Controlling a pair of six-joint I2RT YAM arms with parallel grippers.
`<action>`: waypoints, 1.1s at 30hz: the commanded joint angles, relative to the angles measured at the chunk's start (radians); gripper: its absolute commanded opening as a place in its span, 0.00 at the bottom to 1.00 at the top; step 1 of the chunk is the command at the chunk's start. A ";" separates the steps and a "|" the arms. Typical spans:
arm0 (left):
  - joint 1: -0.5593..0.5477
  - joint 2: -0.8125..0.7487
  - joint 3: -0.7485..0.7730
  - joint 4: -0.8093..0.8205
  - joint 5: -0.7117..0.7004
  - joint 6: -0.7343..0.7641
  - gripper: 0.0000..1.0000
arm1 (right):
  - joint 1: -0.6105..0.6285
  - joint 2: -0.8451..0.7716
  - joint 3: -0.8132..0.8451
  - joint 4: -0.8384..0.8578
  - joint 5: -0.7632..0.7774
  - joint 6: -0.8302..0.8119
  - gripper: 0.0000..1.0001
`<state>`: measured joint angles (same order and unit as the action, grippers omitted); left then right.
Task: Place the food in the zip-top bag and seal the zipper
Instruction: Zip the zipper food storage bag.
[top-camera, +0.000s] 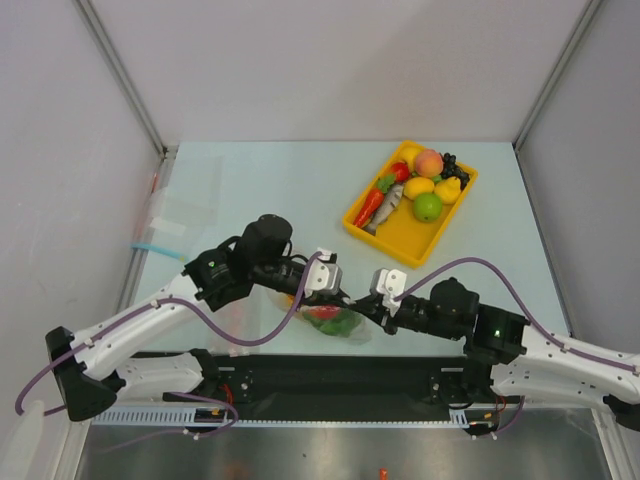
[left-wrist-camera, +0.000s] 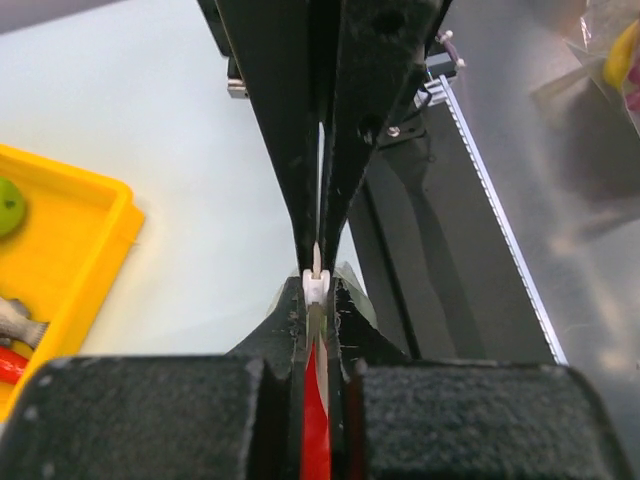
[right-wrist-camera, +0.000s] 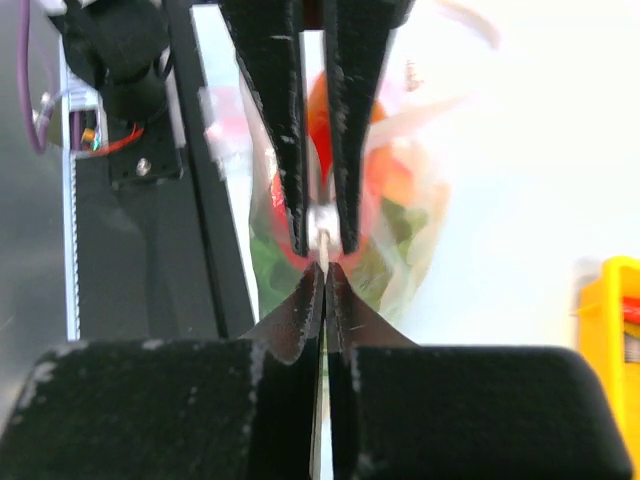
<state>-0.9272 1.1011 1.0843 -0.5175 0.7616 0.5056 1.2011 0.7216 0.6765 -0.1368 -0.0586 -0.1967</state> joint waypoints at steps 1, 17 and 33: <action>0.013 -0.043 0.022 0.027 -0.028 0.001 0.00 | 0.003 -0.100 -0.020 0.035 0.115 0.032 0.00; 0.113 -0.023 0.026 0.066 -0.084 -0.102 0.00 | -0.106 -0.441 -0.173 0.046 0.800 0.252 0.00; 0.137 0.002 0.034 0.053 -0.137 -0.121 0.00 | -0.153 -0.476 -0.091 -0.502 1.546 1.003 0.00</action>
<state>-0.8112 1.1229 1.0847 -0.4206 0.6369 0.4076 1.0706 0.2199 0.5114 -0.4179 1.1385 0.5598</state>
